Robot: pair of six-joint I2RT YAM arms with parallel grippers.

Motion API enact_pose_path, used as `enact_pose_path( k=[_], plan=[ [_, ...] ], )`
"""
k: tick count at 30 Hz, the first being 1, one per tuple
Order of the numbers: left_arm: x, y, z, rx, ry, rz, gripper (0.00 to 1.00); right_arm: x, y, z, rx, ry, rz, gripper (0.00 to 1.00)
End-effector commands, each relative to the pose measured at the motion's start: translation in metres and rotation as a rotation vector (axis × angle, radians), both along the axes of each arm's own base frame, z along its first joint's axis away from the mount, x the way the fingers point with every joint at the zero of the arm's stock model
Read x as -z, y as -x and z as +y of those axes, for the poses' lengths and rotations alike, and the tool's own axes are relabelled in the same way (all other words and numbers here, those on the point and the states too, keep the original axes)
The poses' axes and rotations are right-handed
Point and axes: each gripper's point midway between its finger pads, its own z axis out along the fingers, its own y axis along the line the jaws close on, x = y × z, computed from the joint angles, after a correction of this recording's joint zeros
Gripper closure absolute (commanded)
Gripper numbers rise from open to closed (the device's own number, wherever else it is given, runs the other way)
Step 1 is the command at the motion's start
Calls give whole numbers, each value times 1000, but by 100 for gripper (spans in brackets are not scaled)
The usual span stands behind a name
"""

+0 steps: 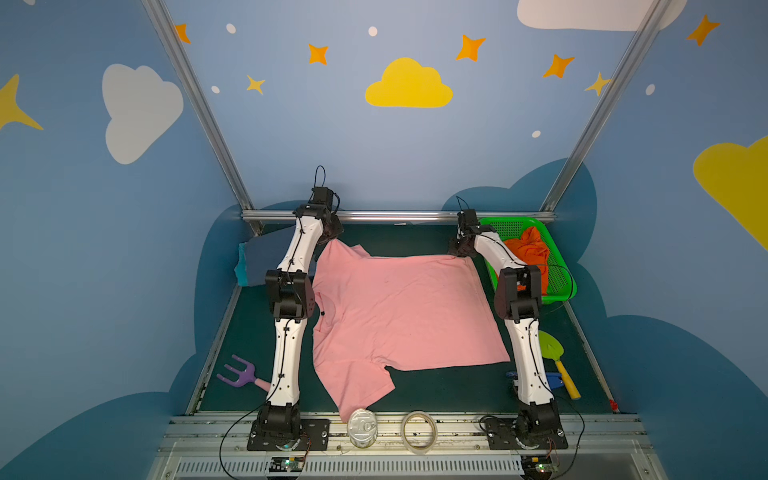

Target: Fold and stack the t-shirts

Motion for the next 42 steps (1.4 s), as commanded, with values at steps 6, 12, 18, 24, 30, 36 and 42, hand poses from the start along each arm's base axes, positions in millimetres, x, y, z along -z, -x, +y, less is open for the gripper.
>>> enact_pose_path(
  k=[6,12,18,24,30,36,42],
  plan=[
    [-34,46,4,-42,16,-9,96,-72,9,-3,11,-56,-122,100],
    [-28,86,-7,-38,25,22,96,-80,38,-9,70,-68,-28,100],
    [-4,133,-16,-52,-3,95,96,-71,71,-9,64,-60,49,100],
    [13,179,-19,-65,-28,150,96,-65,97,-17,62,-55,69,100],
    [31,222,-25,-35,-93,228,96,-58,119,-22,61,-37,100,100],
    [67,252,-25,-45,-82,313,96,-47,133,-30,86,-13,121,100],
    [91,266,-33,-19,-106,375,93,-34,148,-32,102,-16,161,100]
  ],
)
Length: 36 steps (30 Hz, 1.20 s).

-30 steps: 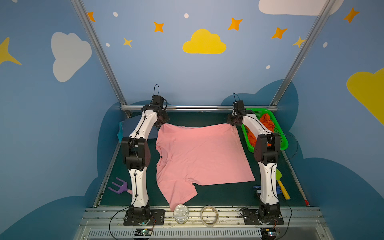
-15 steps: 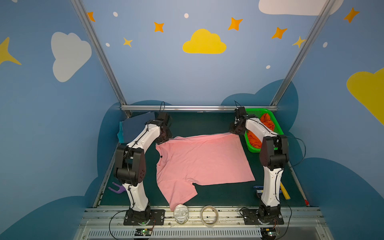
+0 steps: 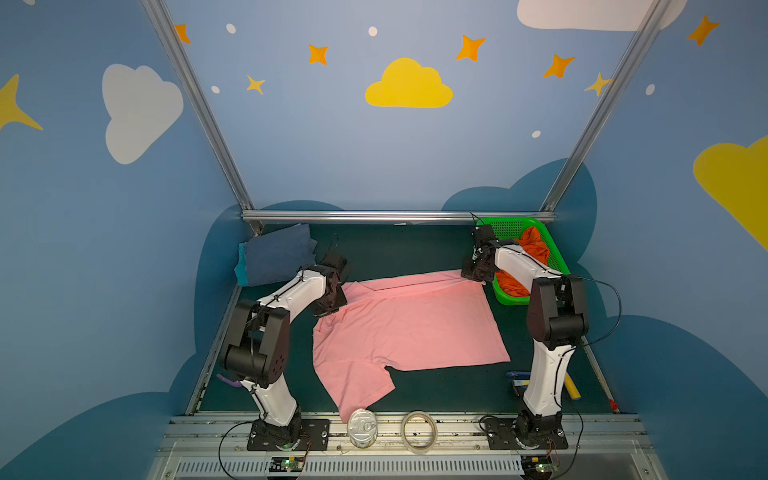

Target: Fold and stack the t-shirts

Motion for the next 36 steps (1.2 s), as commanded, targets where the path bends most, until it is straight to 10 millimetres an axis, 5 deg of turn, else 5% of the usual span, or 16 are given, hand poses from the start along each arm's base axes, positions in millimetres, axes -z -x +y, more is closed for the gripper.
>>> enact_pose_path(
  k=[1,5,9,12,17,20,23,29,36],
  plan=[
    [14,6,-4,4,-22,33,92,-10,9,-4,30,0,-19,100],
    [28,19,-5,19,-43,82,92,-8,22,-5,41,-3,-11,100],
    [22,26,1,18,-79,80,87,-16,35,-8,51,-3,-24,79],
    [1,27,14,0,-147,67,73,-31,43,-6,44,5,-51,64],
    [-49,17,26,-32,-212,-38,60,-74,48,23,-48,46,-159,57],
    [-66,0,23,-51,-189,-129,56,-91,46,69,-177,23,-217,55],
    [-62,-17,20,-85,-189,-147,58,-93,40,123,-304,-54,-212,56],
    [-33,-60,10,-73,-146,-97,66,-69,33,236,-566,-186,-130,63],
    [4,-91,33,-194,-23,-49,71,-38,31,331,-717,-409,-66,60]
  ],
)
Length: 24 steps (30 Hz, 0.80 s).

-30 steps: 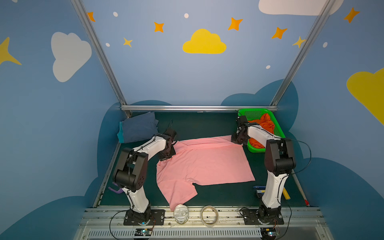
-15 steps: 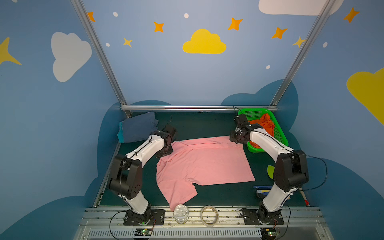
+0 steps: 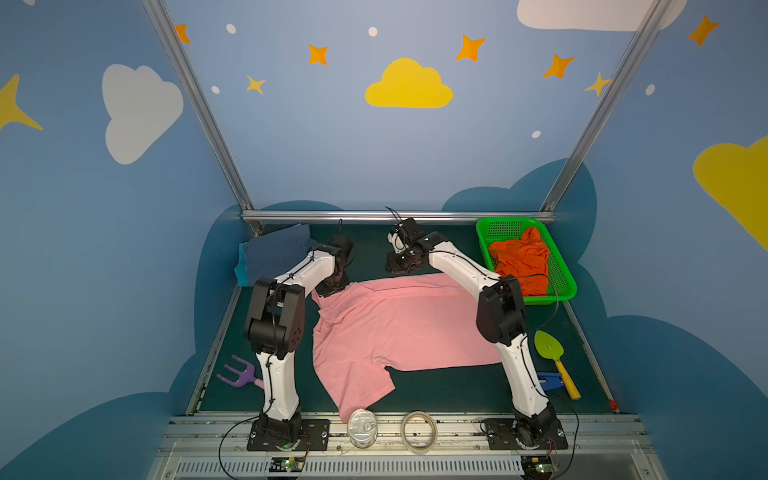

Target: Fold and stack the t-shirts

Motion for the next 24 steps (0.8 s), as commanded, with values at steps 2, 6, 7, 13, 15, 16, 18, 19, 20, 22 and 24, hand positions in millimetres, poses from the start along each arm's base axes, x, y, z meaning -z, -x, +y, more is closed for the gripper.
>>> enact_pose_path(
  k=[2,6,7,13,15,16,18,19,20,22,24],
  plan=[
    [13,-11,16,-72,88,1,72,6,16,48,-140,-175,85,56],
    [30,-9,28,-104,114,27,73,23,13,74,-147,-281,118,50],
    [34,-8,30,-108,116,32,73,24,14,79,-151,-306,129,49],
    [52,2,43,-151,140,59,74,35,27,103,-180,-372,175,48],
    [55,3,46,-160,145,64,75,36,31,109,-191,-391,187,48],
    [55,4,47,-160,145,65,75,37,32,111,-194,-397,189,48],
    [56,4,47,-156,147,67,75,38,30,115,-186,-411,191,48],
    [56,3,46,-156,149,66,75,38,29,117,-184,-419,191,48],
    [57,4,46,-157,152,68,75,37,28,118,-183,-425,192,50],
    [58,3,45,-157,155,70,75,35,30,122,-196,-435,195,59],
    [60,4,45,-157,157,75,75,34,32,123,-210,-439,198,81]
  ],
)
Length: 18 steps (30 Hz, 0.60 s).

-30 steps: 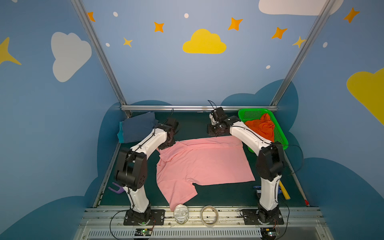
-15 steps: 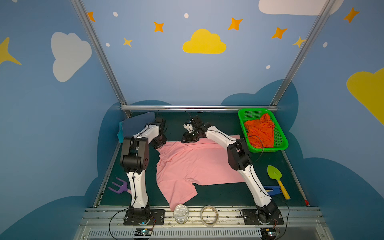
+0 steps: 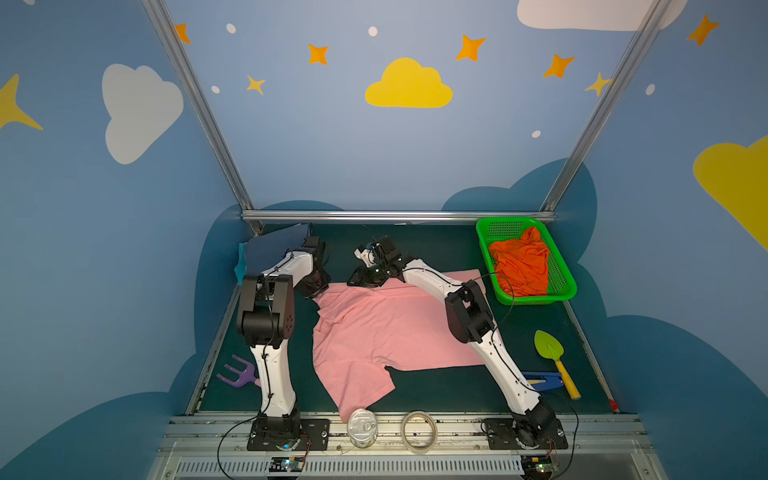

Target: Fold and stack the t-shirts

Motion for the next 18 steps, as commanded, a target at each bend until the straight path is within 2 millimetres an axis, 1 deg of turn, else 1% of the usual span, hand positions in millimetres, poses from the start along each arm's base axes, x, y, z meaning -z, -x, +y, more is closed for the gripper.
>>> enact_pose_path(
  k=[1,2,3,7,12,14,16,17,18],
  plan=[
    [29,13,3,-18,9,68,75,-10,4,9,-34,-42,-3,91],
    [29,13,4,-18,7,70,75,-11,6,9,-41,-40,-6,97],
    [30,14,4,-19,5,72,75,-14,9,8,-48,-40,-10,100],
    [32,15,8,-16,-15,85,76,-30,22,0,-82,-51,-25,100],
    [32,14,14,-27,-22,88,76,-54,50,-19,-117,-46,-58,100],
    [31,14,14,-27,-21,86,76,-57,58,-26,-117,-34,-82,100],
    [30,14,13,-27,-18,83,76,-59,59,-32,-103,-5,-116,100],
    [29,13,13,-27,-16,80,76,-59,56,-35,-91,14,-130,96],
    [28,14,12,-25,-15,79,76,-58,53,-37,-84,27,-141,88]
  ],
)
